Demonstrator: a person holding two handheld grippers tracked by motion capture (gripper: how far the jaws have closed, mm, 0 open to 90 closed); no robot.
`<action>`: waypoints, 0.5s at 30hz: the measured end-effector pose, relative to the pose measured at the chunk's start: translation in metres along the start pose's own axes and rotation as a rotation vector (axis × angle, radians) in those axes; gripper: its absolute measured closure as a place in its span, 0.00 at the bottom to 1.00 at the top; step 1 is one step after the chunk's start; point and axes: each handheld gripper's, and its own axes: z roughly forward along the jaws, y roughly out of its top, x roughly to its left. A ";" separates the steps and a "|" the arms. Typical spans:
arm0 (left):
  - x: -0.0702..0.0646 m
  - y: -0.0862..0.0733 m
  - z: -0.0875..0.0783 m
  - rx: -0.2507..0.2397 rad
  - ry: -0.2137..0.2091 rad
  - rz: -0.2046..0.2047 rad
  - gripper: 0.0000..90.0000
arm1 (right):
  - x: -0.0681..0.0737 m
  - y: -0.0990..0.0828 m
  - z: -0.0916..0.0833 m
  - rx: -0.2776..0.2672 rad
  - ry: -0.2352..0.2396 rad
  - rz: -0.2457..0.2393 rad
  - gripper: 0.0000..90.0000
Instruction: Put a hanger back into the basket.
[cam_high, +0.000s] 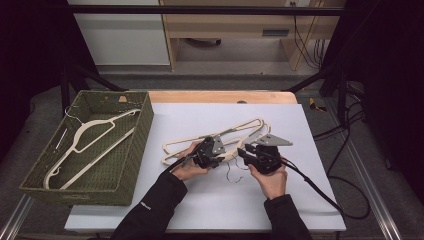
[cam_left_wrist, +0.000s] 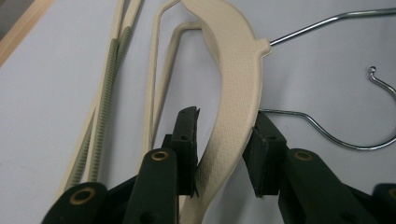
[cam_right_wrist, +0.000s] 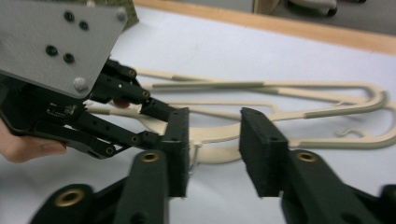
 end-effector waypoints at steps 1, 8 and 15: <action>0.001 0.000 -0.002 -0.003 -0.001 -0.001 0.76 | -0.004 0.000 -0.006 -0.018 -0.001 0.004 0.63; 0.009 0.003 -0.012 -0.011 0.013 -0.013 0.79 | -0.035 -0.014 -0.034 -0.069 -0.012 0.040 0.48; 0.020 0.008 -0.023 -0.017 0.043 -0.030 0.83 | -0.059 -0.036 -0.043 -0.097 0.010 0.076 0.34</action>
